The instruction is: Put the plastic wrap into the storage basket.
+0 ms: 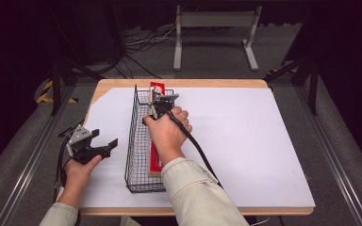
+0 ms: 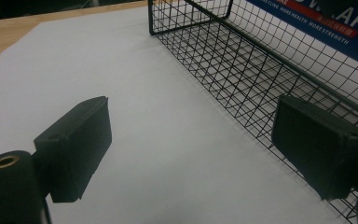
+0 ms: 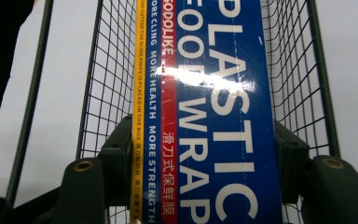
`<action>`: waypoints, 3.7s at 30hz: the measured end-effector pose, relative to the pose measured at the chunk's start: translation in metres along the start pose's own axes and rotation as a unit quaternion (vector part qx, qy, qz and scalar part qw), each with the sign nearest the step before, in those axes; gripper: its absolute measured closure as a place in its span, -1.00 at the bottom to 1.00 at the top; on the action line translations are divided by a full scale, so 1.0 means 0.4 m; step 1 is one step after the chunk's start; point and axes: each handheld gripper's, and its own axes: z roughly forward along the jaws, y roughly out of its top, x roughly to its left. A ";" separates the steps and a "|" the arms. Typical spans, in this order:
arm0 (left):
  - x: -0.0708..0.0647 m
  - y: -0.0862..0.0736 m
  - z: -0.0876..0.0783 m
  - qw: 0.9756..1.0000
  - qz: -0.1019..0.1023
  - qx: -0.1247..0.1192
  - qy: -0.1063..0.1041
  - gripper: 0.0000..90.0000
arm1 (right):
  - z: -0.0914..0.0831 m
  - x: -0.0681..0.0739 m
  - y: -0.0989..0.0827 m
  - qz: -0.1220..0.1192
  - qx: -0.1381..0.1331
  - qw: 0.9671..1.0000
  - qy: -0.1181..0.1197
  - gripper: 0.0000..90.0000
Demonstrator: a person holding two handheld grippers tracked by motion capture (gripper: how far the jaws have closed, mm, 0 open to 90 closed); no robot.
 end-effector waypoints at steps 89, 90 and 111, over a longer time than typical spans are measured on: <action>0.015 -0.005 0.000 1.000 -0.005 0.004 0.008 -0.71 | -0.052 -0.020 -0.023 -0.033 -0.021 0.999 0.036 -0.40; 0.015 -0.005 0.000 1.000 -0.005 0.004 0.008 -0.71 | -0.057 -0.022 -0.021 -0.033 -0.022 0.999 0.038 -0.40; 0.016 -0.006 -0.002 1.000 -0.004 0.005 0.010 -0.71 | -0.183 -0.100 0.001 -0.088 -0.056 0.992 0.065 -0.46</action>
